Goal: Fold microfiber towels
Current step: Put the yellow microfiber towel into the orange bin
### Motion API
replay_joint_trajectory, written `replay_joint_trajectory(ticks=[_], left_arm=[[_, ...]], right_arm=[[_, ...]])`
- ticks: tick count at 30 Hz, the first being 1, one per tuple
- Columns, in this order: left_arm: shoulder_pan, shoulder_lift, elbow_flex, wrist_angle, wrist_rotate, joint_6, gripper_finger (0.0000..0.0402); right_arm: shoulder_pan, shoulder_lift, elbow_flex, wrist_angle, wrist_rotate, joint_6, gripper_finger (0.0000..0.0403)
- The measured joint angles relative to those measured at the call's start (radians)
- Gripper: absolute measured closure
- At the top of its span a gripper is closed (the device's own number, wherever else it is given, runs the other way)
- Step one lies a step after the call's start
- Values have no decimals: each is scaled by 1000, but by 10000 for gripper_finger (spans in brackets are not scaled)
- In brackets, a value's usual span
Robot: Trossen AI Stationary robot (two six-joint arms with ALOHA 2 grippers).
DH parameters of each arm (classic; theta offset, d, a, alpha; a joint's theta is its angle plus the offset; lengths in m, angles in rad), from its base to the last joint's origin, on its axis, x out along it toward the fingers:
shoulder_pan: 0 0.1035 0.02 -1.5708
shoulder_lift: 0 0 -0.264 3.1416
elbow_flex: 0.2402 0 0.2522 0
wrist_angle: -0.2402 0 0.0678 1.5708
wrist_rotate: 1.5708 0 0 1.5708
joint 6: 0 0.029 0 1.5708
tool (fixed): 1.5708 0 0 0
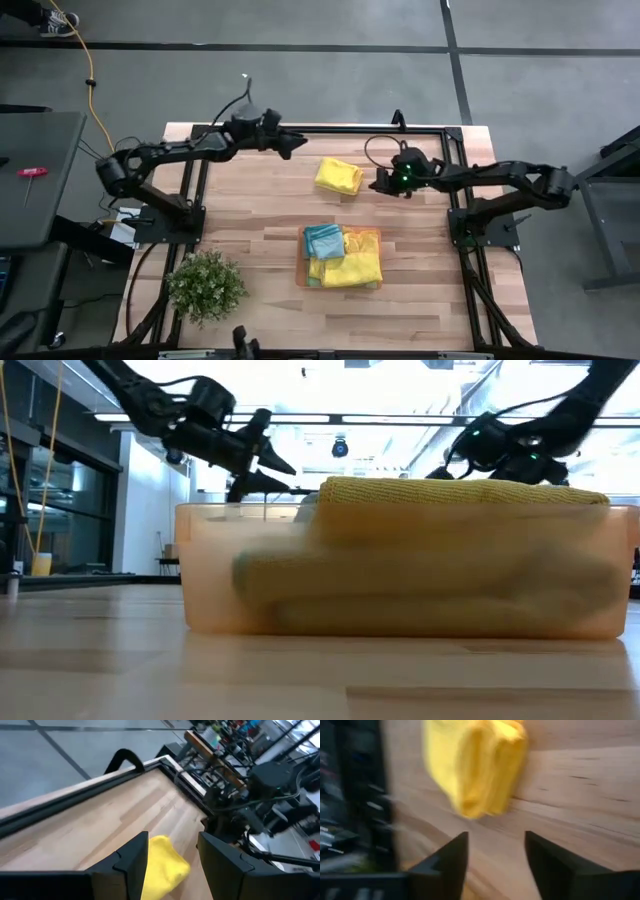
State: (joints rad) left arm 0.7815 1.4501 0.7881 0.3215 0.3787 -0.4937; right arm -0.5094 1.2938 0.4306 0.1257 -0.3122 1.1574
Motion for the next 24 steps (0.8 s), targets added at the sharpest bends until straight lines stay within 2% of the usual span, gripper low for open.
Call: replay_joint_trajectory(ticks=[3, 6, 12, 18, 24], left_arm=[[-1, -46, -52, 12, -40, -25, 239], [-5, -68, -83, 22, -74, -49, 239], [-11, -69, -90, 13, -69, -61, 239], [-16, -69, -90, 12, -66, -81, 240], [-24, -69, -90, 12, -66, -81, 240]], right_arm=[[21, 10, -48, 181, 43, 118, 178], [41, 55, -19, 153, 104, 122, 155], [54, 208, 118, 130, 172, 114, 151], [63, 347, 242, 38, 166, 119, 151], [89, 439, 338, -8, 210, 148, 151]])
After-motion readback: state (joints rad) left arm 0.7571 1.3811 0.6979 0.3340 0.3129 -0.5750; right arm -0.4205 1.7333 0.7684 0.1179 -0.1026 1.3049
